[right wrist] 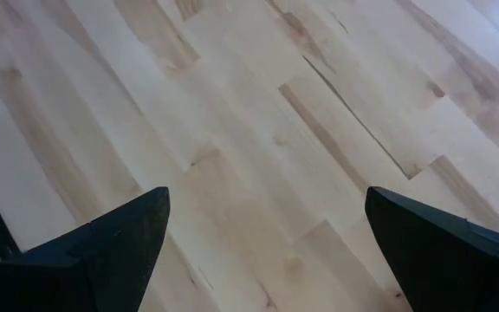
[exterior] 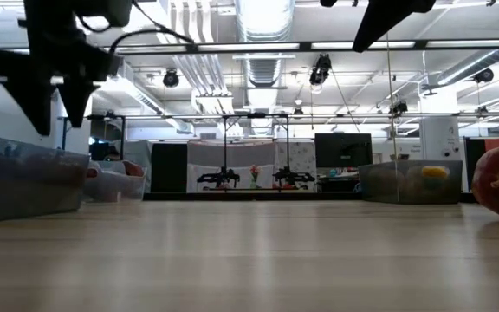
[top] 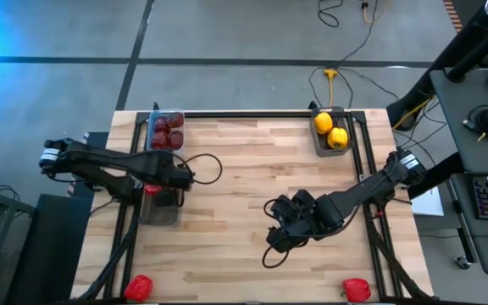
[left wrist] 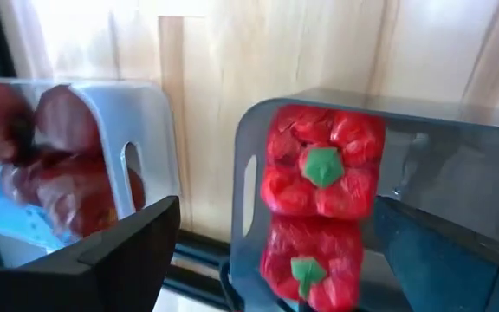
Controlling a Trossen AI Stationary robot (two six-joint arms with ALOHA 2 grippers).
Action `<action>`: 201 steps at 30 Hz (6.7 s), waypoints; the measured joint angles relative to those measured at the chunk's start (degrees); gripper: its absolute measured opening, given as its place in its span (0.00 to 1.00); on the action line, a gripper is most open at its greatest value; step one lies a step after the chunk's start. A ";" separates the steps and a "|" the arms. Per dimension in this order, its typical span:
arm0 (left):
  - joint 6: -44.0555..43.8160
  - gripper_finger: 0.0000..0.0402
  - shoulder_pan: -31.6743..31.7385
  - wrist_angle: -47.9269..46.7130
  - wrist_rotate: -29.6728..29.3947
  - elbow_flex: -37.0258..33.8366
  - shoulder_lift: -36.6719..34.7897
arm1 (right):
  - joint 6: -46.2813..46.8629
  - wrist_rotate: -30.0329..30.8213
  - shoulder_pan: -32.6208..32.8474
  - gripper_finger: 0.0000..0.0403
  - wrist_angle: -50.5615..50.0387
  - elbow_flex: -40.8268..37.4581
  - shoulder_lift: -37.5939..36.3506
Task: Sort produce into baskets
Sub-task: Put the red bell pepper into the bottom black bin
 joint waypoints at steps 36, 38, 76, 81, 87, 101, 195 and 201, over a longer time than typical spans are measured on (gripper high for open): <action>-82.81 0.90 -54.59 17.04 29.79 21.22 20.81 | -18.64 5.74 2.77 0.94 8.30 -0.92 0.94; -84.24 0.91 -55.29 17.11 32.34 21.72 23.08 | -18.87 5.43 2.77 0.94 8.87 -0.90 1.62; -65.61 0.74 -48.98 19.49 16.20 15.30 31.72 | -11.71 -2.23 6.55 0.94 9.09 -1.01 3.74; -60.52 0.85 -47.37 20.41 4.49 15.99 31.99 | -8.83 -2.22 7.95 0.94 9.09 -0.99 3.74; -60.32 0.95 -47.69 21.89 -1.37 15.56 32.89 | -5.82 -2.12 8.52 0.94 9.09 -0.98 3.74; -89.77 0.99 -56.99 22.86 -17.40 14.14 39.22 | -2.81 -2.08 8.50 0.94 9.15 -0.96 3.74; -9.75 0.72 -17.12 2.21 23.52 -8.18 3.54 | 9.48 0.04 7.04 0.94 11.17 -0.94 3.69; -7.33 0.72 -16.33 3.76 25.25 -10.98 5.58 | 10.59 0.02 7.67 0.94 11.48 -0.94 3.69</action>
